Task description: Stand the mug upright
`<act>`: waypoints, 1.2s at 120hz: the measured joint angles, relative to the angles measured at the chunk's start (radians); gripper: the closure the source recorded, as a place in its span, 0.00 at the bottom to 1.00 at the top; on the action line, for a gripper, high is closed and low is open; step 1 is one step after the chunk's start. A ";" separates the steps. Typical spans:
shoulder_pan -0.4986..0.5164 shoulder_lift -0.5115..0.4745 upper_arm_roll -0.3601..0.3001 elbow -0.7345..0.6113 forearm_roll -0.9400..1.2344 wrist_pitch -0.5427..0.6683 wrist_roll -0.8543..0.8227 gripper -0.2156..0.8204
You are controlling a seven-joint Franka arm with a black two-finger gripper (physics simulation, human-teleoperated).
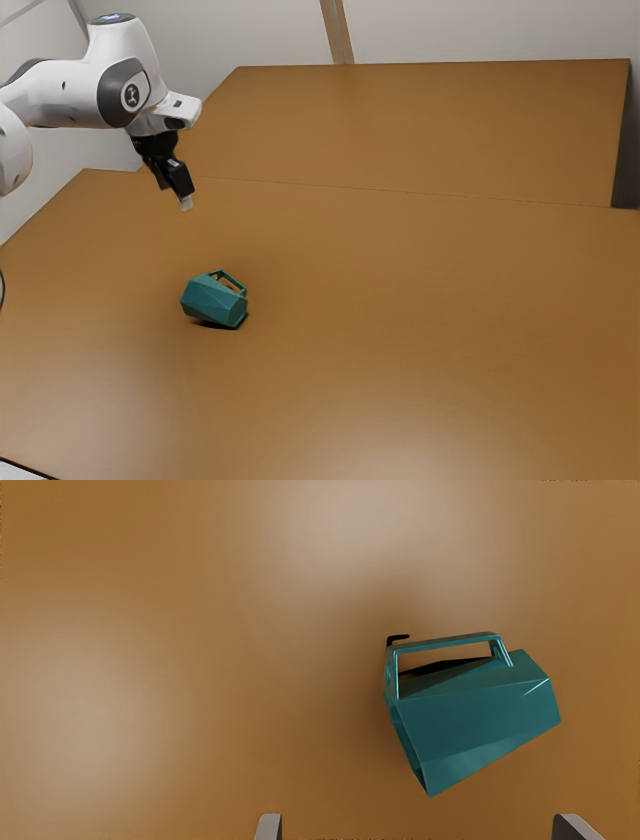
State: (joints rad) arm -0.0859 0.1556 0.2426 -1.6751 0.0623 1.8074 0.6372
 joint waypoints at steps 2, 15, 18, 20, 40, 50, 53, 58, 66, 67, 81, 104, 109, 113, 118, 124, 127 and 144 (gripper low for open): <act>0.000 0.000 0.000 0.000 0.001 -0.001 -0.008 0.22; 0.001 -0.013 0.010 -0.008 -0.002 -0.002 -0.052 0.22; 0.004 -0.018 0.013 -0.015 -0.011 0.000 -0.060 0.22; 0.008 -0.020 0.014 -0.021 -0.023 0.002 -0.065 0.21; 0.129 -0.025 0.018 -0.162 -0.309 0.021 -0.070 0.21; 0.144 -0.013 0.021 -0.202 -0.416 0.024 -0.060 0.21; 0.148 -0.002 0.021 -0.208 -0.443 0.023 -0.056 0.21; 0.155 0.017 0.022 -0.213 -0.484 0.021 -0.048 0.21; 0.166 0.049 0.023 -0.212 -0.534 0.017 -0.035 0.21; 0.168 0.053 0.023 -0.212 -0.539 0.017 -0.033 0.21; 0.192 0.096 0.023 -0.210 -0.586 0.011 -0.010 0.21; 0.220 0.159 0.022 -0.210 -0.635 -0.006 0.021 0.21; 0.226 0.170 0.019 -0.210 -0.647 -0.011 0.027 0.21; 0.229 0.175 0.017 -0.212 -0.658 -0.014 0.031 0.21; 0.230 0.179 0.015 -0.213 -0.670 -0.018 0.036 0.22; 0.231 0.181 0.014 -0.216 -0.683 -0.022 0.041 0.27; 0.231 0.182 0.013 -0.218 -0.687 -0.023 0.044 0.29; 0.229 0.199 0.010 -0.221 -0.709 -0.029 0.056 0.43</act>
State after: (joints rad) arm 0.1430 0.3543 0.2524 -1.8961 -0.6464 1.7788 0.6935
